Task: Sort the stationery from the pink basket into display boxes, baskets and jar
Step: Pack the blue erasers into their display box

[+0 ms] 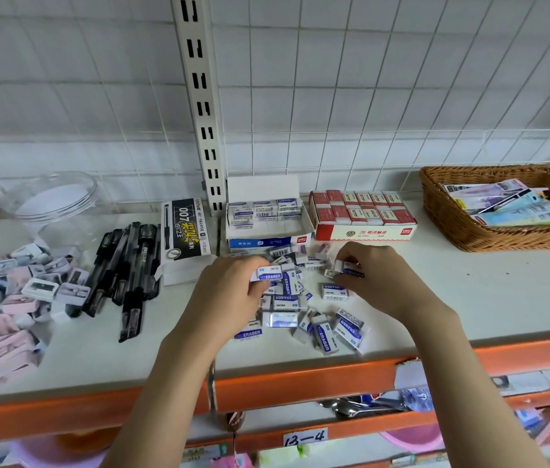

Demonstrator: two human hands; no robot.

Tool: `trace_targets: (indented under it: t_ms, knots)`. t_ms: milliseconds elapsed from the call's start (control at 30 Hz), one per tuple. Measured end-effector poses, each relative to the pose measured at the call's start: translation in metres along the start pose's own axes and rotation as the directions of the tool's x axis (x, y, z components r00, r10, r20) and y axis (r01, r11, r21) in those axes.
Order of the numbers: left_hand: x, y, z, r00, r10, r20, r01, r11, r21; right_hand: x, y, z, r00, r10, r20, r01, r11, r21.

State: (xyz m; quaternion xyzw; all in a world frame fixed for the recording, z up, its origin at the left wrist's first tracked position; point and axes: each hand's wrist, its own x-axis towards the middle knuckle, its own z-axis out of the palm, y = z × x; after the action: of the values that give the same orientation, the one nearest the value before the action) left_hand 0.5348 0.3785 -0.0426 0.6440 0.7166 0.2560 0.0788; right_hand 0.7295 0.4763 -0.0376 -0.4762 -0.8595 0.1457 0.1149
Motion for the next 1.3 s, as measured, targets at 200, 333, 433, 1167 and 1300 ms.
trace_targets:
  t_ms: [200, 333, 433, 1167, 1300]
  knots:
    - [0.001, -0.001, 0.001, 0.995, -0.038, 0.095, 0.015, 0.972, 0.233, 0.007, -0.006, 0.003, 0.998, 0.031, 0.062, -0.027, 0.998, -0.060]
    - [0.005, -0.001, 0.001, 0.992, -0.037, 0.122, 0.009, 0.975, 0.220, 0.008, -0.014, 0.001, 0.995, 0.018, 0.093, -0.010, 0.996, -0.093]
    - [0.002, -0.001, -0.003, 0.995, -0.018, 0.093, -0.001, 0.981, 0.196, 0.002, -0.015, -0.005, 0.999, -0.011, 0.048, 0.014, 0.998, -0.064]
    - [0.026, 0.002, -0.003, 0.894, 0.124, 0.431, -0.277, 0.909, 0.313, 0.000, -0.014, -0.002, 0.981, -0.109, 0.161, 0.128, 0.985, -0.114]
    - [0.029, -0.007, -0.014, 0.927, 0.147, 0.346, -0.241, 0.939, 0.245, 0.007, -0.023, -0.013, 0.974, -0.193, 0.119, 0.201, 0.978, -0.062]
